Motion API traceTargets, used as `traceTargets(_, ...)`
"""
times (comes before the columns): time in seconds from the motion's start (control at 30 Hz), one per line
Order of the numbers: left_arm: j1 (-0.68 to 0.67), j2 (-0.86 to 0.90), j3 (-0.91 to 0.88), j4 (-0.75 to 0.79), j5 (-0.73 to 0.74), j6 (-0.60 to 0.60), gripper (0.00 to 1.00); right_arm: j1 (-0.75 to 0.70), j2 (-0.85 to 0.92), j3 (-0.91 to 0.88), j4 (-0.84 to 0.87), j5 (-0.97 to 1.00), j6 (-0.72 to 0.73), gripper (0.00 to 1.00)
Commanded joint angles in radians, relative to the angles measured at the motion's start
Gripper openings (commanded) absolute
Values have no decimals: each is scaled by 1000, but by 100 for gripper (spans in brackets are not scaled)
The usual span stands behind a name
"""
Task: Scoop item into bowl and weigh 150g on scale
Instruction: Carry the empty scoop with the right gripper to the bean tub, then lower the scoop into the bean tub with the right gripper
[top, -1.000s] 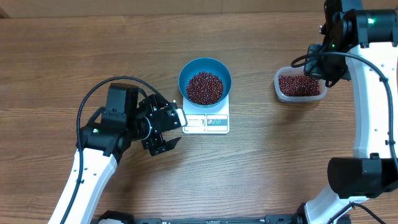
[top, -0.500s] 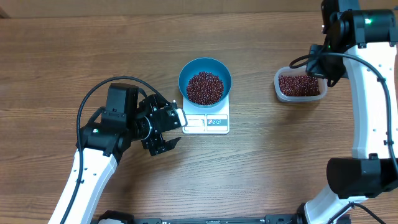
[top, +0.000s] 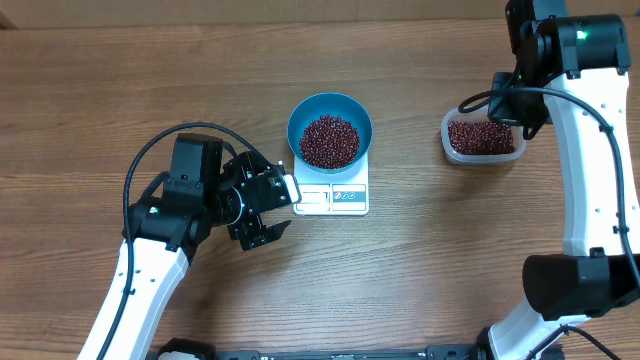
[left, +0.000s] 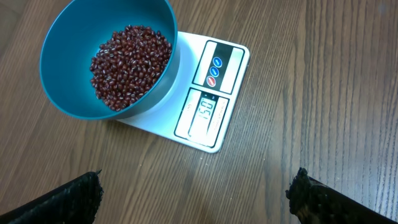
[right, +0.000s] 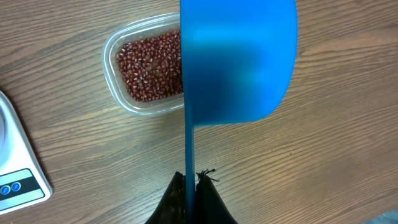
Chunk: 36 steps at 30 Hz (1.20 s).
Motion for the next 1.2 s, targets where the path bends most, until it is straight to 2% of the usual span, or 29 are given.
traceTargets(0.0,-7,6,-5,0,8,-10,100,3,-18,24,2,32,5,4)
traceTargets(0.3,-7,6,-5,0,8,-10,100,3,-18,24,6,1,33,4)
traceTargets(0.5,-7,6,-5,0,8,-10,99,-36,-18,8,41,-217,119,4)
traceTargets(0.77,-7,6,-5,0,8,-10,99,-146,-18,-71,106,-288,265,4)
traceTargets(1.17,-7,6,-5,0,8,-10,99,-184,-18,-237,226,-480,292,4)
